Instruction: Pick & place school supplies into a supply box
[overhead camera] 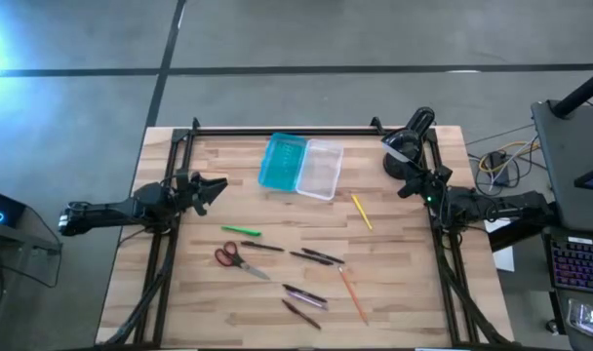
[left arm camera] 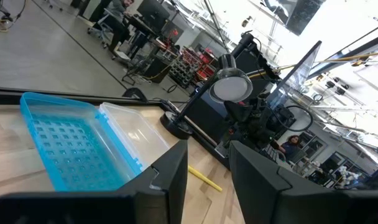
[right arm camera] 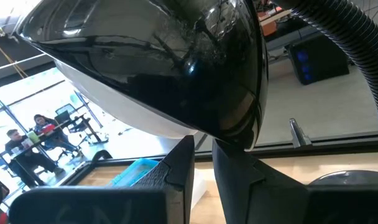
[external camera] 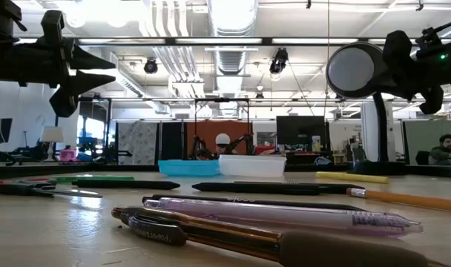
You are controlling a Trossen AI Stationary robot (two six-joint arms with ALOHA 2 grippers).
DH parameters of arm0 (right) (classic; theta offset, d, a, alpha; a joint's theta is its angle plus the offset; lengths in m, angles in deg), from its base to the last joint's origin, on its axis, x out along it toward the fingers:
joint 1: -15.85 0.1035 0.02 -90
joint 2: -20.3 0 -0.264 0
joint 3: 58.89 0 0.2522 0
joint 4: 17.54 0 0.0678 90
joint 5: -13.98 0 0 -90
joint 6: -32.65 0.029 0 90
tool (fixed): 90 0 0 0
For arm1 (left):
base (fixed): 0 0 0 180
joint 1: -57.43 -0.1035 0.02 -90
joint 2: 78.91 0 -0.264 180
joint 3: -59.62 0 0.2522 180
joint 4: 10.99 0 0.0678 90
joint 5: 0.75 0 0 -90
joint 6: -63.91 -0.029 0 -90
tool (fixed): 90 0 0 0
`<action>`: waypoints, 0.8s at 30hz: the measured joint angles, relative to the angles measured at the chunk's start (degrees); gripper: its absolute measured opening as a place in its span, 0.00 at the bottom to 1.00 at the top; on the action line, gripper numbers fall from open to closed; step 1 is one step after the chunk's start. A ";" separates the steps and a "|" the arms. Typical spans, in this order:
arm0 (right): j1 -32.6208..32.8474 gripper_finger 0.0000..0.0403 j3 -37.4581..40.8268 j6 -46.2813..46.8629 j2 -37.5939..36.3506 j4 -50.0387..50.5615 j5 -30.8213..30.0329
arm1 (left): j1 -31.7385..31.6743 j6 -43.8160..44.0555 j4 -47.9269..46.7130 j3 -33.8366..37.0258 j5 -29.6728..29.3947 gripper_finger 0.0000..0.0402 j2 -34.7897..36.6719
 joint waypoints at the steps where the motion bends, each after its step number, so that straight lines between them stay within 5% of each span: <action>1: 0.00 0.13 0.00 0.00 0.00 0.00 0.02 | -0.01 0.01 0.00 0.00 0.00 0.26 0.01; 24: -0.12 0.13 0.02 1.60 0.05 -1.31 -0.03 | 0.00 0.00 0.00 0.00 0.02 0.26 0.00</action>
